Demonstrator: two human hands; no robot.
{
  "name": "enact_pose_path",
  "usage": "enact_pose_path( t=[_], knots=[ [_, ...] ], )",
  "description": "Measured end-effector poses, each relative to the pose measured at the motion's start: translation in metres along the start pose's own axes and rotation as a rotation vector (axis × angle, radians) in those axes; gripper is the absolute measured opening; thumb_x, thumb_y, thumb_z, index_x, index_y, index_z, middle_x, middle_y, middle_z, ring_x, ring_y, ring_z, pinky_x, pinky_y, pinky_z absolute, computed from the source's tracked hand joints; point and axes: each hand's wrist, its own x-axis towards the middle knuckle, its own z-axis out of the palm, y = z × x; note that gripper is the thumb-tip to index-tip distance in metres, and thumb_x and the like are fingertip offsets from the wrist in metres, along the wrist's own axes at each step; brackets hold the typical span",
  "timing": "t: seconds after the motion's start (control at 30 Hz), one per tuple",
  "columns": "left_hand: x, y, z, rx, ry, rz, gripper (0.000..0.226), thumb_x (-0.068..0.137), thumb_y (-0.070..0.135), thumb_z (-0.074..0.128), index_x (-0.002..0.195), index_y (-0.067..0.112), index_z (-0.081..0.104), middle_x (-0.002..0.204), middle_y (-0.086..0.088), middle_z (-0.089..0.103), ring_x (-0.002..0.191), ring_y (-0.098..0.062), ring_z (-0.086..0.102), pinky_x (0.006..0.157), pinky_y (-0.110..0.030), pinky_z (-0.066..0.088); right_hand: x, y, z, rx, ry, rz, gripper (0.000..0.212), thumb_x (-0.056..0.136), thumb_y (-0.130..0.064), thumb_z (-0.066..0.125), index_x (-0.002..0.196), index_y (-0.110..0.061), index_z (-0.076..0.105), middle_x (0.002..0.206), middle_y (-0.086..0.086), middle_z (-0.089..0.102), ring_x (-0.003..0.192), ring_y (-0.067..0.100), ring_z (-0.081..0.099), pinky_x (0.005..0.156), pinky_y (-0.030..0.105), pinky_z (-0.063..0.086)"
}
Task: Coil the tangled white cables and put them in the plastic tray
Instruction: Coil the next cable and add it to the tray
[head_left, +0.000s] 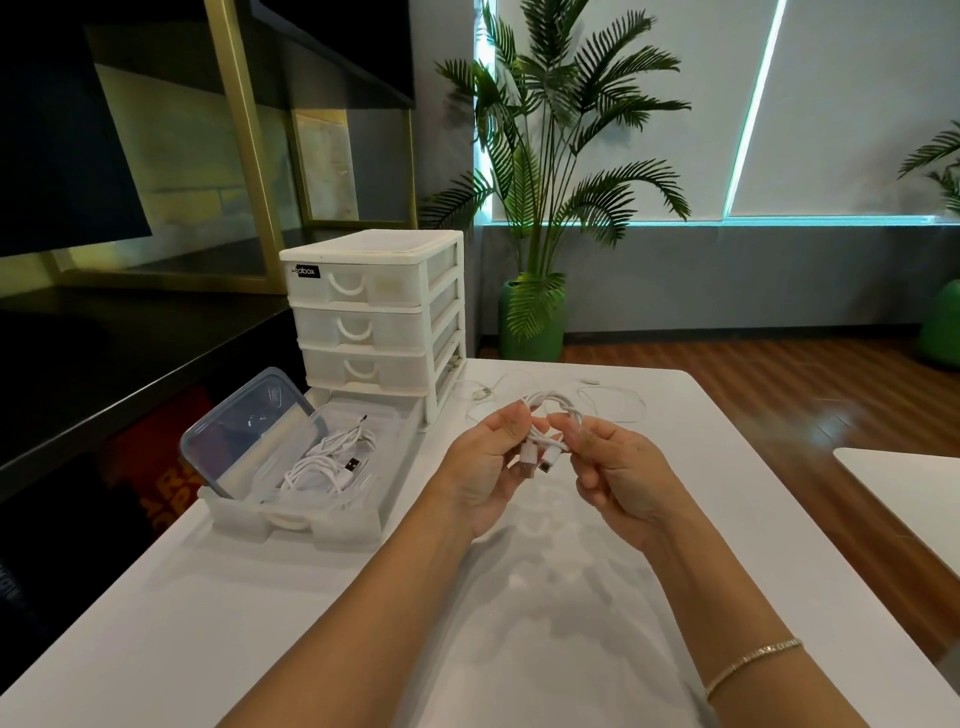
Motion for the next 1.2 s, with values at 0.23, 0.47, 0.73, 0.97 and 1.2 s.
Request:
enact_pose_path(
  t=[0.23, 0.47, 0.73, 0.97, 1.2],
  knots=[
    [-0.001, 0.003, 0.002, 0.175, 0.066, -0.006, 0.026, 0.095, 0.020, 0.048, 0.116, 0.012, 0.062, 0.095, -0.003, 0.071, 0.082, -0.016, 0.064, 0.079, -0.031, 0.053, 0.003, 0.003, -0.001, -0.091, 0.059, -0.032, 0.018, 0.086, -0.021, 0.059, 0.095, -0.008, 0.069, 0.053, 0.003, 0.046, 0.041, 0.007, 0.035, 0.037, 0.017, 0.030],
    [-0.002, 0.009, 0.002, 0.274, 0.164, 0.013, 0.027, 0.090, 0.012, 0.058, 0.117, 0.012, 0.062, 0.105, -0.007, 0.070, 0.083, -0.018, 0.068, 0.075, -0.029, 0.057, 0.003, 0.006, 0.006, -0.236, 0.072, -0.015, 0.032, 0.090, -0.032, 0.055, 0.117, -0.016, 0.062, 0.094, 0.004, 0.065, 0.070, 0.017, 0.053, 0.051, 0.022, 0.046],
    [-0.005, 0.057, -0.053, 0.290, 0.435, 0.094, 0.014, 0.086, 0.001, 0.061, 0.099, 0.005, 0.059, 0.094, -0.014, 0.065, 0.076, -0.024, 0.062, 0.074, -0.038, 0.056, 0.005, 0.005, 0.005, -0.300, 0.159, 0.043, 0.035, 0.091, -0.035, 0.052, 0.122, -0.019, 0.053, 0.108, 0.003, 0.059, 0.082, 0.021, 0.059, 0.060, 0.027, 0.050],
    [-0.003, 0.095, -0.112, 0.522, 0.593, 0.114, 0.006, 0.084, 0.000, 0.064, 0.084, 0.005, 0.061, 0.073, -0.013, 0.059, 0.059, -0.025, 0.054, 0.060, -0.034, 0.055, 0.005, 0.009, 0.012, -0.327, 0.135, 0.047, 0.024, 0.093, -0.031, 0.052, 0.112, -0.018, 0.057, 0.101, 0.003, 0.062, 0.078, 0.021, 0.058, 0.060, 0.028, 0.050],
    [0.005, 0.085, -0.128, 0.858, 0.710, 0.021, 0.011, 0.083, 0.013, 0.069, 0.092, 0.008, 0.069, 0.093, -0.012, 0.066, 0.088, -0.030, 0.062, 0.085, -0.038, 0.054, 0.004, 0.013, 0.018, -0.370, 0.100, 0.031, 0.018, 0.093, -0.030, 0.052, 0.105, -0.018, 0.060, 0.096, 0.003, 0.064, 0.073, 0.020, 0.058, 0.058, 0.028, 0.050]
  ],
)
